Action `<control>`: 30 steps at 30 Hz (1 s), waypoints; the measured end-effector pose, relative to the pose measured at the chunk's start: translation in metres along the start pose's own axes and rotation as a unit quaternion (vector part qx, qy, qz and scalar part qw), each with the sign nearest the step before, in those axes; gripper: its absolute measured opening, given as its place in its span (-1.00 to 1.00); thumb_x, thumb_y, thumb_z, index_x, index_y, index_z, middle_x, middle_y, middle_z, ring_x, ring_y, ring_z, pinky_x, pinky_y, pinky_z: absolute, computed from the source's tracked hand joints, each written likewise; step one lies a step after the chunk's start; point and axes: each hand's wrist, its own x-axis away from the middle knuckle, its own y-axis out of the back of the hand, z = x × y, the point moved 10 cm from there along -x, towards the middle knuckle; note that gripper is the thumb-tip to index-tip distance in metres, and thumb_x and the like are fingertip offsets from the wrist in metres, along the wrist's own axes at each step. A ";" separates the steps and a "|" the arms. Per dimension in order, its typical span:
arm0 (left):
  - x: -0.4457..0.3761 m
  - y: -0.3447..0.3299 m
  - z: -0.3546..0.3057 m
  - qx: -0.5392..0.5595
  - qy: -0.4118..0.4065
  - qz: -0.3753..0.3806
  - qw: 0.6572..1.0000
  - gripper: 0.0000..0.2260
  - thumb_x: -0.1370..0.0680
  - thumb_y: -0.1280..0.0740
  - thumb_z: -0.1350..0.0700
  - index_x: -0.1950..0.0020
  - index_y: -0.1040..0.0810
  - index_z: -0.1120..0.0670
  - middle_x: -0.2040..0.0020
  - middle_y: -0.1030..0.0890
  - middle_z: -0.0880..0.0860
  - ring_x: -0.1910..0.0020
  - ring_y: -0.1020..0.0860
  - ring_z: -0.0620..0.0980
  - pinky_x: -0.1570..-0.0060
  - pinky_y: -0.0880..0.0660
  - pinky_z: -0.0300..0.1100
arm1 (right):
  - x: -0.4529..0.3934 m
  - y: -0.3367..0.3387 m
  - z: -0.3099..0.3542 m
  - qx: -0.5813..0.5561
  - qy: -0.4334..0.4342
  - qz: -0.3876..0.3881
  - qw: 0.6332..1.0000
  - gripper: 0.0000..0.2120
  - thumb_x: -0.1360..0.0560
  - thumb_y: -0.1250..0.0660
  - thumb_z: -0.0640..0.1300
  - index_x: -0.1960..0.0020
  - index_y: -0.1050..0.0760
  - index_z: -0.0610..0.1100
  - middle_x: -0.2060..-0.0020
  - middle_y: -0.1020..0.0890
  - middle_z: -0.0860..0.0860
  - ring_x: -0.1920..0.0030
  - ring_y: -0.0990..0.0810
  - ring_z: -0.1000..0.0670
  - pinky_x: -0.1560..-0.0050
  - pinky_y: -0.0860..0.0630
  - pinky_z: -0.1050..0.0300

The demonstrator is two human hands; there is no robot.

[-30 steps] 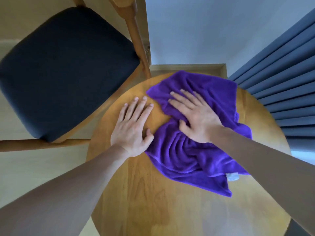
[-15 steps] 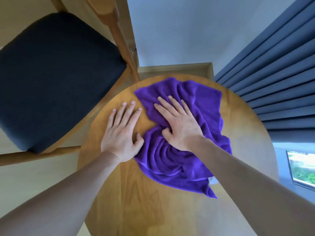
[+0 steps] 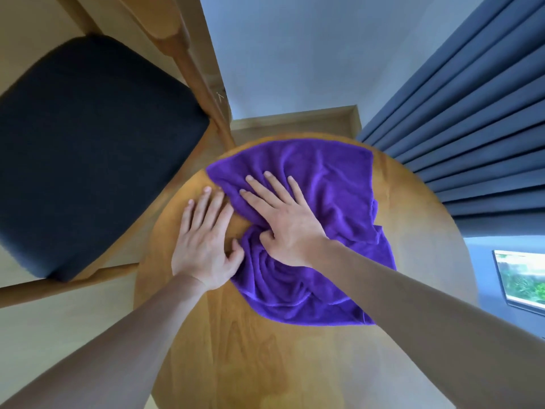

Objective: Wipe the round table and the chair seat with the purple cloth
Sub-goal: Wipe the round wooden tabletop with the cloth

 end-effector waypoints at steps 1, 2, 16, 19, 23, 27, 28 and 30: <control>-0.001 0.000 0.000 0.006 0.000 -0.005 1.000 -0.34 -0.47 -0.15 -0.07 -0.56 -0.30 0.14 -0.63 -0.23 0.15 -0.67 -0.03 0.11 -0.61 -0.03 0.17 | 0.008 0.002 -0.005 -0.008 0.019 0.008 1.000 -0.15 -0.36 -0.17 -0.05 -0.66 -0.09 0.02 -0.66 0.00 0.10 -0.65 0.15 -0.04 -0.60 0.29 -0.13; -0.002 0.000 0.000 0.013 0.000 -0.009 1.000 -0.33 -0.47 -0.15 -0.07 -0.57 -0.29 0.13 -0.64 -0.23 0.15 -0.67 -0.02 0.11 -0.61 -0.02 0.17 | 0.013 0.006 -0.013 -0.017 0.027 0.009 0.999 -0.13 -0.33 -0.21 -0.08 -0.64 -0.14 0.02 -0.66 -0.04 0.10 -0.65 0.11 -0.03 -0.61 0.25 -0.11; 0.000 0.000 0.000 0.000 -0.002 0.001 1.000 -0.32 -0.47 -0.14 -0.08 -0.58 -0.28 0.11 -0.66 -0.17 0.13 -0.67 0.00 0.10 -0.60 -0.07 0.21 | -0.007 0.001 0.009 -0.017 -0.071 -0.051 0.996 -0.16 -0.37 -0.24 -0.06 -0.64 -0.12 -0.03 -0.66 -0.05 0.04 -0.65 0.10 -0.10 -0.61 0.17 -0.22; 0.001 0.001 -0.002 0.000 -0.001 -0.010 1.000 -0.36 -0.45 -0.18 -0.05 -0.51 -0.37 0.18 -0.61 -0.28 0.18 -0.66 -0.05 0.13 -0.59 -0.08 0.21 | 0.034 -0.012 0.010 -0.028 -0.029 -0.033 0.999 -0.15 -0.33 -0.19 -0.07 -0.63 -0.16 -0.03 -0.66 -0.06 0.07 -0.65 0.09 -0.06 -0.62 0.18 -0.16; -0.003 0.004 -0.004 0.014 -0.002 -0.017 1.000 -0.33 -0.44 -0.20 -0.04 -0.56 -0.33 0.12 -0.63 -0.24 0.13 -0.66 -0.04 0.12 -0.60 -0.04 0.19 | 0.036 0.002 -0.016 -0.010 -0.018 -0.036 0.999 -0.15 -0.30 -0.22 -0.12 -0.61 -0.22 -0.02 -0.64 -0.13 0.08 -0.65 0.00 -0.06 -0.62 0.12 -0.18; -0.002 0.001 -0.003 0.011 -0.001 -0.009 1.000 -0.26 -0.46 -0.18 -0.05 -0.66 -0.16 0.04 -0.69 -0.06 0.07 -0.67 0.04 0.08 -0.61 -0.01 0.18 | -0.007 0.021 -0.036 -0.005 -0.086 -0.062 0.994 -0.18 -0.34 -0.24 -0.13 -0.61 -0.19 -0.01 -0.65 -0.12 0.07 -0.65 0.02 -0.08 -0.61 0.14 -0.20; -0.003 0.000 -0.002 0.010 0.000 -0.008 1.000 -0.26 -0.47 -0.17 -0.06 -0.66 -0.15 0.04 -0.69 -0.04 0.07 -0.67 0.05 0.08 -0.61 -0.01 0.18 | -0.017 0.022 -0.036 -0.005 -0.106 -0.066 0.992 -0.18 -0.35 -0.23 -0.12 -0.62 -0.17 -0.01 -0.65 -0.10 0.06 -0.65 0.04 -0.09 -0.61 0.16 -0.21; -0.003 0.000 -0.002 0.006 0.002 -0.005 1.000 -0.27 -0.48 -0.17 -0.06 -0.67 -0.15 0.03 -0.70 -0.03 0.06 -0.68 0.07 0.07 -0.61 -0.01 0.17 | -0.033 0.022 -0.029 -0.004 -0.139 -0.068 0.988 -0.17 -0.36 -0.19 -0.06 -0.63 -0.11 -0.02 -0.66 -0.05 0.03 -0.65 0.10 -0.11 -0.60 0.19 -0.26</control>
